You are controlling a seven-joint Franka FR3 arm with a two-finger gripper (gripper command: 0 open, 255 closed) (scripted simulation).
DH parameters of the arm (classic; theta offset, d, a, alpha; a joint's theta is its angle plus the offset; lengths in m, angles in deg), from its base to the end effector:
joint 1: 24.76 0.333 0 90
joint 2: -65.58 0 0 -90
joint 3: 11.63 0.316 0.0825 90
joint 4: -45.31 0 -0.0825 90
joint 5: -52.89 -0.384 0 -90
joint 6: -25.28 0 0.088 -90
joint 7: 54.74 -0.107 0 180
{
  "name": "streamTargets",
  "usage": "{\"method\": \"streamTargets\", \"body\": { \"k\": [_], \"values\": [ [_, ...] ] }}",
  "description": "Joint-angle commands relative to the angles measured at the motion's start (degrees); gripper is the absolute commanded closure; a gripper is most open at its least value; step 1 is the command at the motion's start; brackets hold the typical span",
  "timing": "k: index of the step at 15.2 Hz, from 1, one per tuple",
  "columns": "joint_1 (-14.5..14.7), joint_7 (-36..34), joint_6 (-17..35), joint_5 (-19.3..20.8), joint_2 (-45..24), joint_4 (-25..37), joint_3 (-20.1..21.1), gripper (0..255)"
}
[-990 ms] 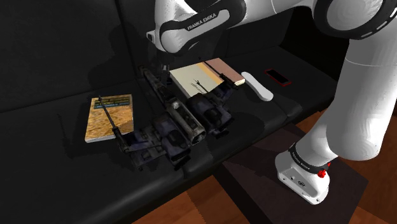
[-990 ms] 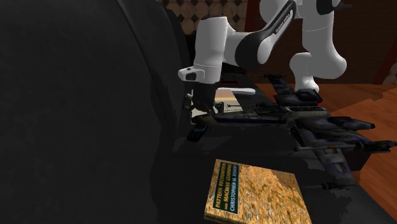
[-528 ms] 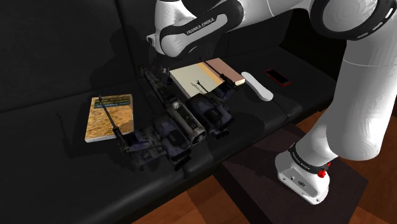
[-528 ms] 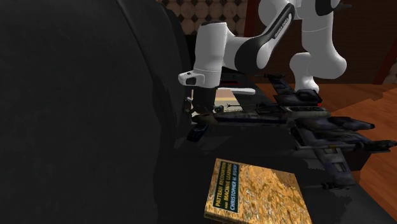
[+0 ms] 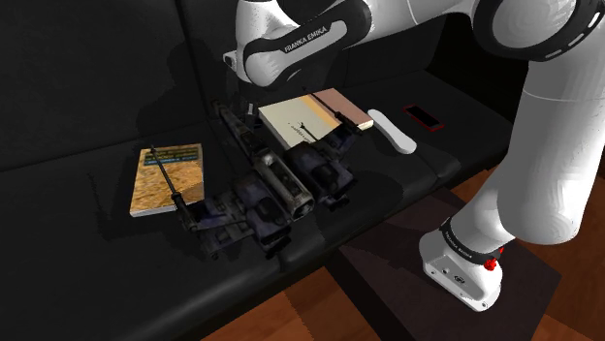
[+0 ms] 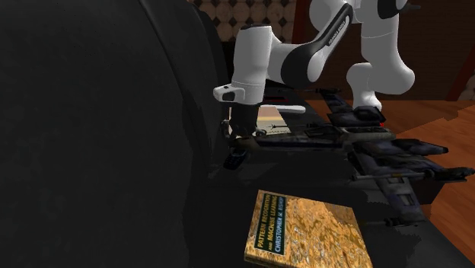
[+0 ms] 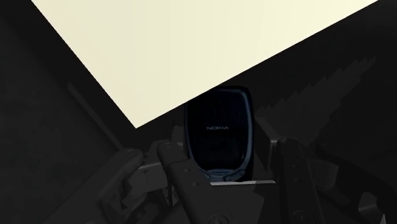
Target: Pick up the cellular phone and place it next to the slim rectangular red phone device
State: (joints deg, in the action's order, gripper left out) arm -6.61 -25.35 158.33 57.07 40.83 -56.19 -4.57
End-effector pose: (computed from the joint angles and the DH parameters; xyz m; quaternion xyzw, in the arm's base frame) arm 0.6060 0.2757 0.3310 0.8795 0.4720 0.0611 0.0050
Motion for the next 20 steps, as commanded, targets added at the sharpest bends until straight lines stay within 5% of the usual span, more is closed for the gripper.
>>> {"method": "streamTargets", "body": {
  "k": [1, 20],
  "values": [
    [0.0, 0.0, 0.0, 0.0, -0.1, -0.1, 0.0, 255],
    [-0.3, 0.7, -10.4, -1.0, 5.0, 5.3, 0.4, 255]
  ]
}}
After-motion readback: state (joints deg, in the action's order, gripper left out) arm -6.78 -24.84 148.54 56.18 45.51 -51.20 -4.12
